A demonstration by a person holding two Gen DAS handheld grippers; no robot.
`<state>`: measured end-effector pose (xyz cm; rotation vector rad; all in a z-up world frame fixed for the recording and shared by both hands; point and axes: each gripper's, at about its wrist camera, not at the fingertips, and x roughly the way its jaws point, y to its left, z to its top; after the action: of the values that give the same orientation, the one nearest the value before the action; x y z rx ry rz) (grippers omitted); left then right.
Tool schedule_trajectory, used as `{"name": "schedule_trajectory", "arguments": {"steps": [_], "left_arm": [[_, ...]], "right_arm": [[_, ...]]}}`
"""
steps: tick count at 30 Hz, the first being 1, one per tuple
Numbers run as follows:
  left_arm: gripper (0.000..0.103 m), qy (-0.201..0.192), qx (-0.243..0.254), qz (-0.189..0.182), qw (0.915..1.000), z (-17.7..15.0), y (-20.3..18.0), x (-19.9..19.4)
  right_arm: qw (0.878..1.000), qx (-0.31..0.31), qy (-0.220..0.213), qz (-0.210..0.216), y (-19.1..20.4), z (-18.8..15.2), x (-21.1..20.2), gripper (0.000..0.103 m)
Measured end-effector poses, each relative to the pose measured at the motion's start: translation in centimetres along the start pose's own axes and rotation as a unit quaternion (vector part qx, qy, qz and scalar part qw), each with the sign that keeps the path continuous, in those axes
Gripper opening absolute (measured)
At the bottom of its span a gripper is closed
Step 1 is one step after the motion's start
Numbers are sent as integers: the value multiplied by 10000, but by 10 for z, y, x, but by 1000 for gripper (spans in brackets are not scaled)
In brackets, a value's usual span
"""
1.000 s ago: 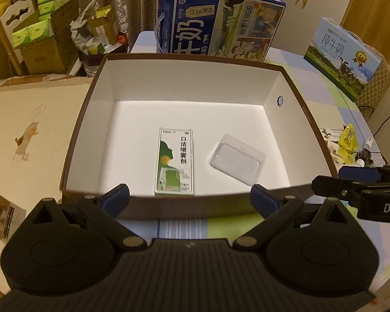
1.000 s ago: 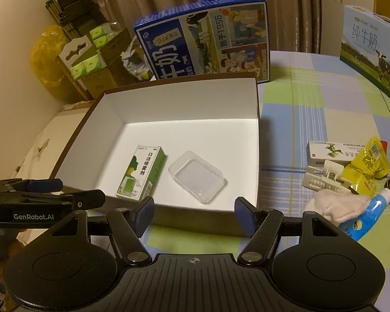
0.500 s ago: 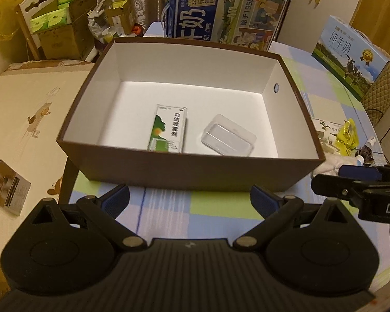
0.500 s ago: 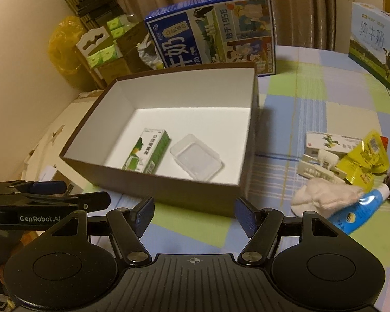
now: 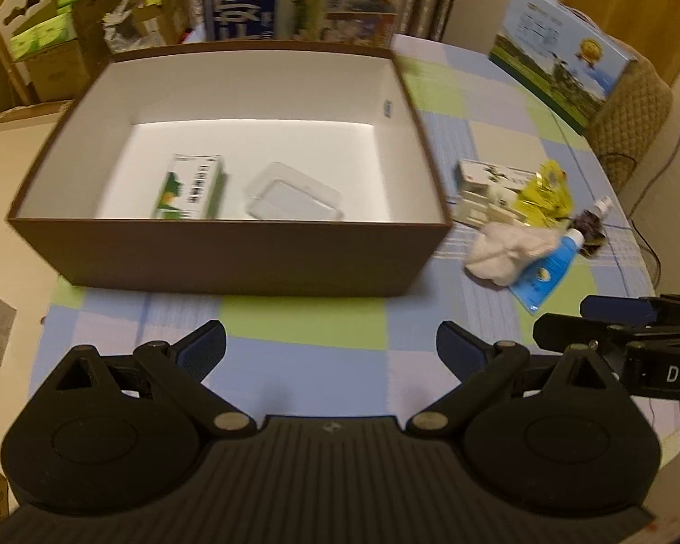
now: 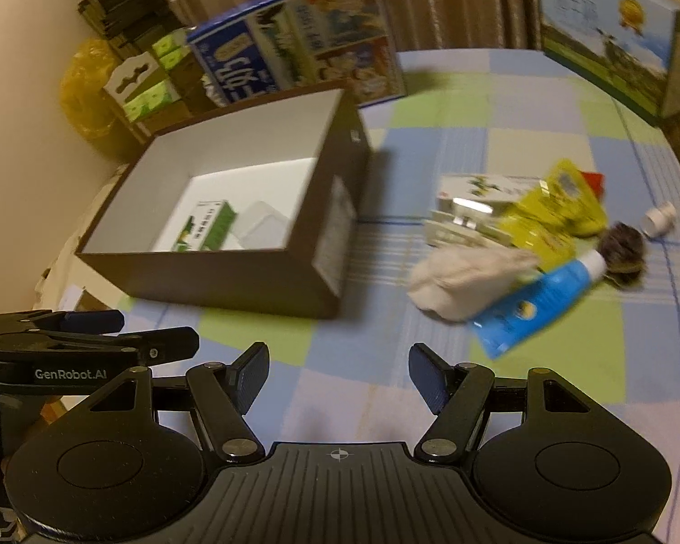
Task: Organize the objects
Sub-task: 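Withdraw both tools from the box back toward the remaining items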
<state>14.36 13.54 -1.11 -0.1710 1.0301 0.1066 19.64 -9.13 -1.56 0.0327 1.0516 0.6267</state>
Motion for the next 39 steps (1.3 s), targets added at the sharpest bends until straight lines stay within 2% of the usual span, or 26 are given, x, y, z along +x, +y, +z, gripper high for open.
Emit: {"name": "schedule_trajectory", "arguments": {"steps": [15,28,39], "left_arm": [[98,220,646,-739,9949,1,-87,30],[96,87,1122,-1040,9882,1,-136,58],[92,-39,1817,-821,9799,19,-169,95]], "right_arm": [[9950,829,-141,-537,-92,-19,-40,66],[9873,1337,-161,-838,-142,-34,-51,66],[9799,1685,-216,-1045,-179,-37,-55,66]]}}
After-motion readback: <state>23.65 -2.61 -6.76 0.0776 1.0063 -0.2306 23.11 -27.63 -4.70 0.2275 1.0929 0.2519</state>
